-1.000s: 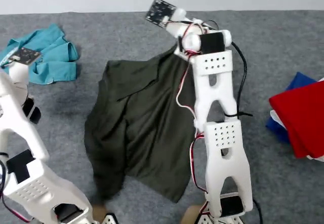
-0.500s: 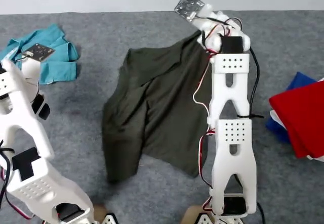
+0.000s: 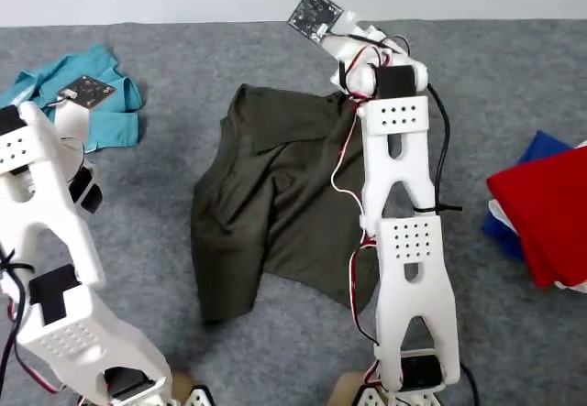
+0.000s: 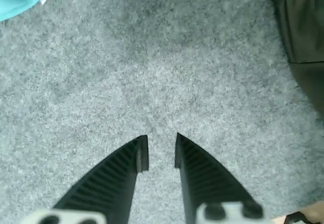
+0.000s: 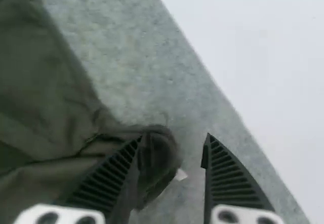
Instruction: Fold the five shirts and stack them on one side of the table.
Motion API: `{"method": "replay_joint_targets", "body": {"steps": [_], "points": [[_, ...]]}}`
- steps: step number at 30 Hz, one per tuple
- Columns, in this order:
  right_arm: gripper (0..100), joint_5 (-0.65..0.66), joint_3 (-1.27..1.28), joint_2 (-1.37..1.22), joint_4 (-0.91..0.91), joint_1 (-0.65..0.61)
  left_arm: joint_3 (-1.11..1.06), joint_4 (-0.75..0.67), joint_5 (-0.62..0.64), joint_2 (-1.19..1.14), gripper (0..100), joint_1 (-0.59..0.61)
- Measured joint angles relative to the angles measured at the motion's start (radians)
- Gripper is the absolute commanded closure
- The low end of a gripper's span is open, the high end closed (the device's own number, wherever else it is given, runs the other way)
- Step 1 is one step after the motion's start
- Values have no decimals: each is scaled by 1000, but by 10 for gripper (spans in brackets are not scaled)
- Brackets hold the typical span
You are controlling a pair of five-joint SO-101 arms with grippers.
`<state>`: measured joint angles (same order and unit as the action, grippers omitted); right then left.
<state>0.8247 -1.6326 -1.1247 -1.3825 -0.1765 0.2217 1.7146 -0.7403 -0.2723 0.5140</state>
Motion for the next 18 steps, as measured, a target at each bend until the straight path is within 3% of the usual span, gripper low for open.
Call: {"method": "replay_joint_targets", "body": {"steps": [8,14,18], "points": [[815,-46,0,153,-354,-41,0,0,0,0,900,0],[816,-106,12,262,-371,-41,0,0,0,0,900,0],[816,-110,176,393,-371,-43,0,0,0,0,900,0]]}}
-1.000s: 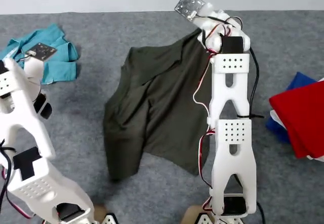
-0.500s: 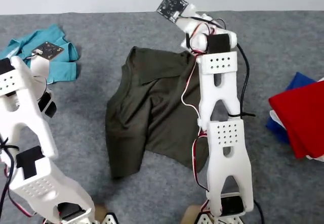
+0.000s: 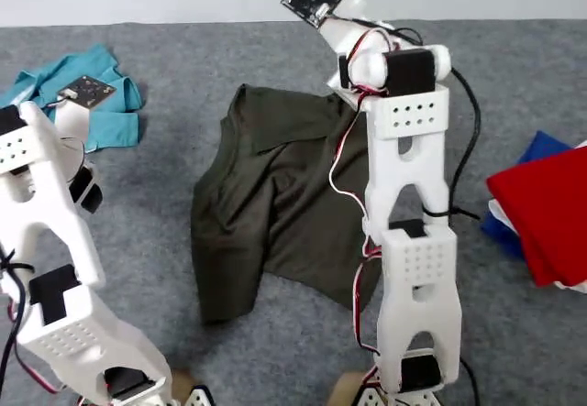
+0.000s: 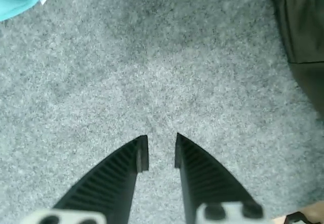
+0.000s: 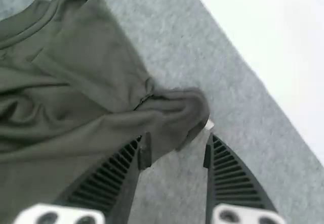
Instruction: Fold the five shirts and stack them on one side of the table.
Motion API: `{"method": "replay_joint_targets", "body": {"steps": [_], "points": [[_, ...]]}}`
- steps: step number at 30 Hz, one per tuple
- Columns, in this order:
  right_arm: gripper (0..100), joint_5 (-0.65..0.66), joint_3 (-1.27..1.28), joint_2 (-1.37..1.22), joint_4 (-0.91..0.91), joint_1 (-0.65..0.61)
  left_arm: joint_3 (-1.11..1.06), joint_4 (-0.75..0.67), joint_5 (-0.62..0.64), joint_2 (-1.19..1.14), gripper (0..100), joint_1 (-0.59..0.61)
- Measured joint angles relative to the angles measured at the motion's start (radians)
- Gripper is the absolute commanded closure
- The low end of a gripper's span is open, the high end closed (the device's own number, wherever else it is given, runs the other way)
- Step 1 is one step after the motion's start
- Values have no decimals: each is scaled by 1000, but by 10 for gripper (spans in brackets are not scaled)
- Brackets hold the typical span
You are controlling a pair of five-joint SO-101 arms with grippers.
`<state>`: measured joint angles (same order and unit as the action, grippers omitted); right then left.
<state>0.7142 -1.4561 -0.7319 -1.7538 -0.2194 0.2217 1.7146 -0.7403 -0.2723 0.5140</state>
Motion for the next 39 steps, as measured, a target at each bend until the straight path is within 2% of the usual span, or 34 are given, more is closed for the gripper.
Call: {"method": "replay_joint_targets", "body": {"steps": [13,20,22,24,29,39], "points": [[816,-100,1123,746,0,-9,0,0,0,0,900,0],[808,-103,1665,1073,14,-103,0,0,0,0,900,0],[772,-103,1807,1148,58,-135,0,0,0,0,900,0],[731,-103,1946,1209,117,-149,0,0,0,0,900,0],[724,-103,2240,1274,250,-149,0,0,0,0,900,0],[725,-104,2529,1275,532,-210,0,0,0,0,900,0]]}}
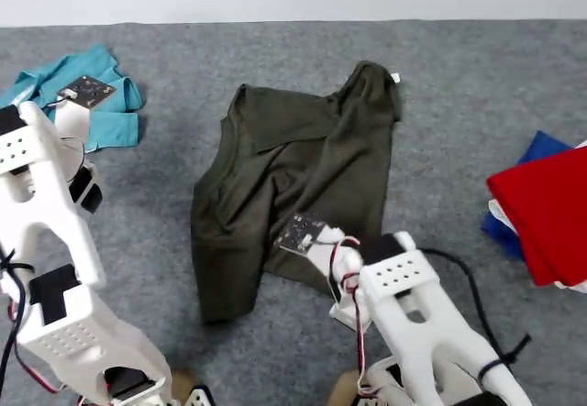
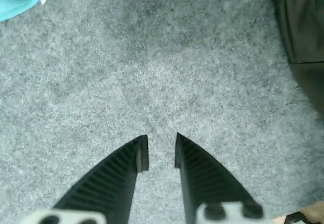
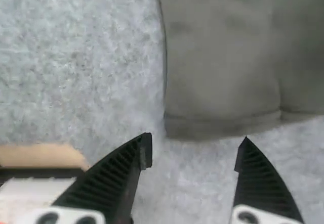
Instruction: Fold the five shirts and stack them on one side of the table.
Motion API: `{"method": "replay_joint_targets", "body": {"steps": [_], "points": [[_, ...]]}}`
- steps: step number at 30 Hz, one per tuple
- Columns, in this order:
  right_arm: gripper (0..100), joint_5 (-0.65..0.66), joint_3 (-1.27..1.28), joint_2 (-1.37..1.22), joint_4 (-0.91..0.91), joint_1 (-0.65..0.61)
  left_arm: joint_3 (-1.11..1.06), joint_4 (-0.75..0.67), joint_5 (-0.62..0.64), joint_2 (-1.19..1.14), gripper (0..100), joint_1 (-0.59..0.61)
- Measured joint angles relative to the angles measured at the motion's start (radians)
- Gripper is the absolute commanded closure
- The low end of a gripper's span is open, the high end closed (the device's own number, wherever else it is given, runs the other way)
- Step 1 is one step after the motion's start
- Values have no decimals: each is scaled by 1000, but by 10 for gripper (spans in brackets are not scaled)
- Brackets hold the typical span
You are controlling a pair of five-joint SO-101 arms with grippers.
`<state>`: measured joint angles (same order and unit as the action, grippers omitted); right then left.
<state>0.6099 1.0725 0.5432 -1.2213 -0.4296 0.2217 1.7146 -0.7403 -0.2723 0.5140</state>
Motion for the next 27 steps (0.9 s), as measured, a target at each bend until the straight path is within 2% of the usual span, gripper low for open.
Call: {"method": "replay_joint_targets", "body": {"steps": [7,17,19,25,27], "points": [[728,0,78,0,193,0,0,0,0,0,900,-2],[734,-2,84,-48,264,0,-83,-35,0,0,900,-2],[775,-2,74,-91,270,0,-94,-43,0,0,900,-2],[989,-2,-29,-189,264,8,-94,-48,0,0,900,-2],[983,12,-61,-192,253,6,-94,-48,0,0,903,-2]]}}
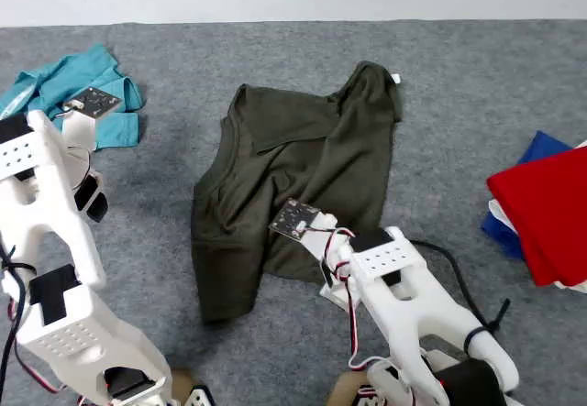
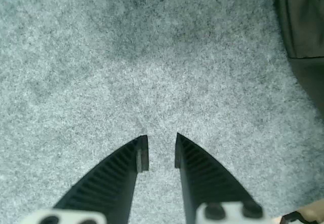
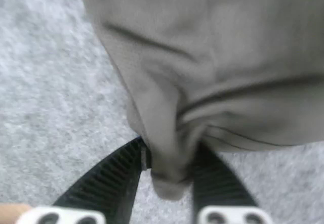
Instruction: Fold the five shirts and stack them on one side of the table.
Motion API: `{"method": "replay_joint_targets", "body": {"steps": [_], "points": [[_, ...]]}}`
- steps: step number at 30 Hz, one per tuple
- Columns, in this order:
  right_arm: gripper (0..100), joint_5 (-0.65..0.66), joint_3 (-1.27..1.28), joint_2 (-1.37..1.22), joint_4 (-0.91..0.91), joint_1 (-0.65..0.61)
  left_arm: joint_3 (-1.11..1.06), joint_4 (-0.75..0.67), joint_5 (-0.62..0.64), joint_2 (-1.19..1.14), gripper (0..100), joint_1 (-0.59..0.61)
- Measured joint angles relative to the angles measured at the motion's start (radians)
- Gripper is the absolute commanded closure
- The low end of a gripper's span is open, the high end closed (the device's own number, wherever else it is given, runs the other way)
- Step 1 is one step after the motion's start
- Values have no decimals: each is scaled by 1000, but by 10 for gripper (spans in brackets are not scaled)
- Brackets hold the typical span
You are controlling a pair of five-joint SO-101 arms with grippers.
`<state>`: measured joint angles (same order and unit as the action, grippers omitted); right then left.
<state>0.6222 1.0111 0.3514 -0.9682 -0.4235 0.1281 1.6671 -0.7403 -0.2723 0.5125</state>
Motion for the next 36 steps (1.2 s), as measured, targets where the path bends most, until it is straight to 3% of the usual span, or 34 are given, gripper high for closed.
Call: {"method": "replay_joint_targets", "body": {"steps": [6,15,25,36], "points": [[988,35,-68,41,-72,0,49,34,0,0,995,-6],[988,37,-164,184,-155,44,58,57,0,132,987,-144],[988,37,-170,199,-160,212,-482,57,-5,539,929,-494],[988,21,-187,199,-183,236,-1011,-127,0,870,949,-592]]}}
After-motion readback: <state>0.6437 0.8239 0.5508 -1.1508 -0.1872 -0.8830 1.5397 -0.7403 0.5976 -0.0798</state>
